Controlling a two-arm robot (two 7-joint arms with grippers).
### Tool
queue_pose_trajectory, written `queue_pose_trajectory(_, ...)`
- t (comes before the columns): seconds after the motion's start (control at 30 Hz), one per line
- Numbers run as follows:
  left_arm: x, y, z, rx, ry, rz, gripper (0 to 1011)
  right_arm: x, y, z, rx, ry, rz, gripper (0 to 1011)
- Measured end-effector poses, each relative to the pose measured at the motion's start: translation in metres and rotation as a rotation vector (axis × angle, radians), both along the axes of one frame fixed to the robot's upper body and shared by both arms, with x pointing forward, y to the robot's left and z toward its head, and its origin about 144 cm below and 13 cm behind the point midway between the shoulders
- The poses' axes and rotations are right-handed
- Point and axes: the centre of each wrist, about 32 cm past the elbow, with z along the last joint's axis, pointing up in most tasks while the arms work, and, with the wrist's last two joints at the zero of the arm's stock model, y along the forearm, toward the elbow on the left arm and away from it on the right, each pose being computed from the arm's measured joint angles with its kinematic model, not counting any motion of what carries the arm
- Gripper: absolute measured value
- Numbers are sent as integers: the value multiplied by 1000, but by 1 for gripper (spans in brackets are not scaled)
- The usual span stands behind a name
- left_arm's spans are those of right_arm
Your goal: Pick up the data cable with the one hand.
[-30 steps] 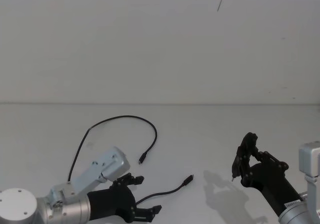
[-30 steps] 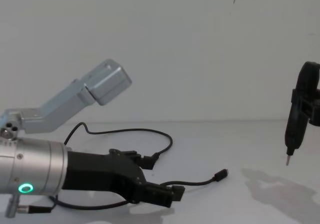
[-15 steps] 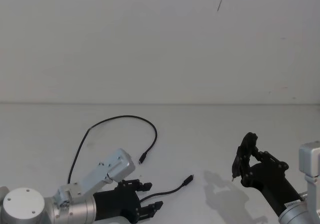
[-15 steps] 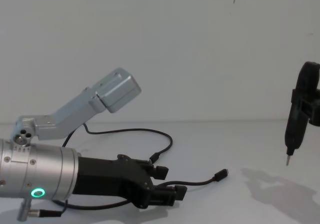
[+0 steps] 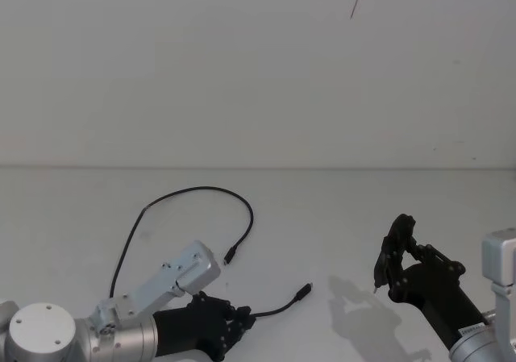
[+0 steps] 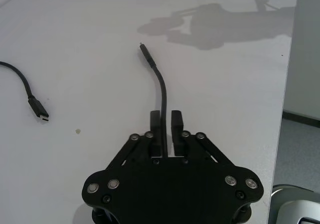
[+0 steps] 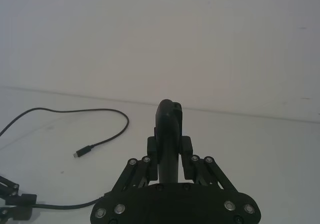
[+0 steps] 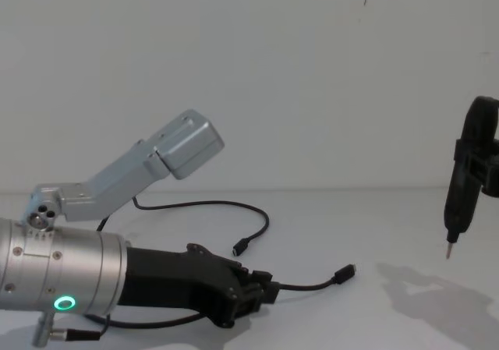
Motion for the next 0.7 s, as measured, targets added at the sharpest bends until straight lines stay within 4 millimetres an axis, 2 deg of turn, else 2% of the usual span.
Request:
queue_pose_trajectory(0.1,0,0,0,0,0,0,60,0,0,0,0,0,0,269)
queue_pose_trajectory(0.17,0,0,0,0,0,0,43,0,0,0,0,0,0,269)
queue_pose_trajectory(0.43,0,0,1,-3,-4,-3,39,0,0,0,0,0,0,269)
queue_pose_trajectory(0.7,-1,5,15,-38,-24,-33,39,0,0,0,0,0,0,269)
